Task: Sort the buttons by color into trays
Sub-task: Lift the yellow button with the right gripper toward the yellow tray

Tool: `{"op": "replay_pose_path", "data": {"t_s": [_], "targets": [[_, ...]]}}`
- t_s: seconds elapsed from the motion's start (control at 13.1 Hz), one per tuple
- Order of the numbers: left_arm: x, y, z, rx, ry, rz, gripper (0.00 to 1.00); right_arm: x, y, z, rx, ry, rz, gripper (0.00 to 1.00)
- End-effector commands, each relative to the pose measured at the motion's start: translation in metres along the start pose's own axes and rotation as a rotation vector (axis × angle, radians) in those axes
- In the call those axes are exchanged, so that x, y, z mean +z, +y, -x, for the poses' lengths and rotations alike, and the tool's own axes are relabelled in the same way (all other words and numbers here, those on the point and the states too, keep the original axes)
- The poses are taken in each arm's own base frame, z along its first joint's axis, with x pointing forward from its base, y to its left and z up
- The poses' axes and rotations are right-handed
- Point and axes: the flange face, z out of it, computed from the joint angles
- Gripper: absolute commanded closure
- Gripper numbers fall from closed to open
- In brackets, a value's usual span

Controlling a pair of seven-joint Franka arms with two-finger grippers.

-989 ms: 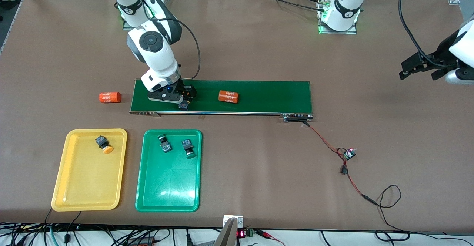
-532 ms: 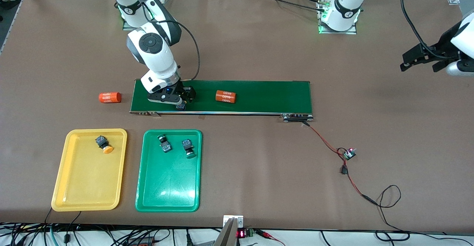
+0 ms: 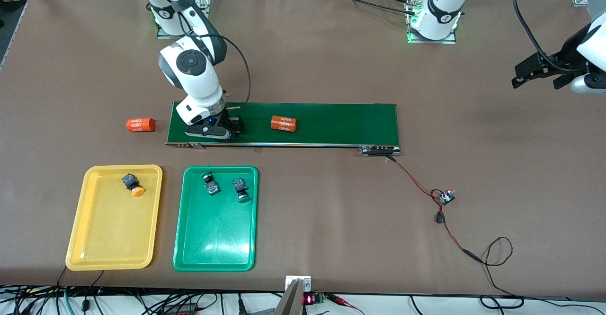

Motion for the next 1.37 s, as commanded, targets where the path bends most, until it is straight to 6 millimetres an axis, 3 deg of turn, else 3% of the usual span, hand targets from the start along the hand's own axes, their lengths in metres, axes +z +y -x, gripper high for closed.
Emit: {"op": "replay_pose_path", "data": {"t_s": [0.0, 0.08, 0.23, 0.3, 0.76, 0.84, 1.06, 1.29], "targets": [[-0.002, -0.003, 0.001, -0.006, 0.011, 0.008, 0.00, 0.000, -0.004, -0.003, -0.007, 0.014, -0.001, 0.60], [-0.003, -0.004, 0.000, -0.007, 0.015, 0.017, 0.00, -0.001, -0.004, -0.003, -0.012, 0.018, 0.000, 0.71], [-0.013, 0.002, -0.005, 0.005, 0.040, 0.036, 0.00, -0.001, -0.003, -0.003, -0.018, 0.015, 0.006, 0.85], [-0.014, 0.004, -0.006, 0.005, 0.041, 0.034, 0.00, -0.005, -0.001, -0.006, -0.051, 0.022, 0.008, 0.85], [-0.011, -0.015, -0.006, -0.038, 0.024, 0.021, 0.00, -0.049, 0.076, -0.045, -0.323, -0.007, 0.135, 0.85], [-0.012, -0.019, -0.006, -0.046, 0.025, 0.022, 0.00, -0.052, 0.090, -0.052, -0.365, -0.007, 0.140, 0.85], [-0.009, -0.021, -0.008, -0.049, 0.020, 0.022, 0.00, -0.053, 0.158, -0.080, -0.532, 0.003, 0.211, 0.84], [-0.010, -0.020, -0.007, -0.038, 0.022, 0.022, 0.00, -0.043, 0.189, -0.093, -0.631, 0.054, 0.233, 0.84]]}}
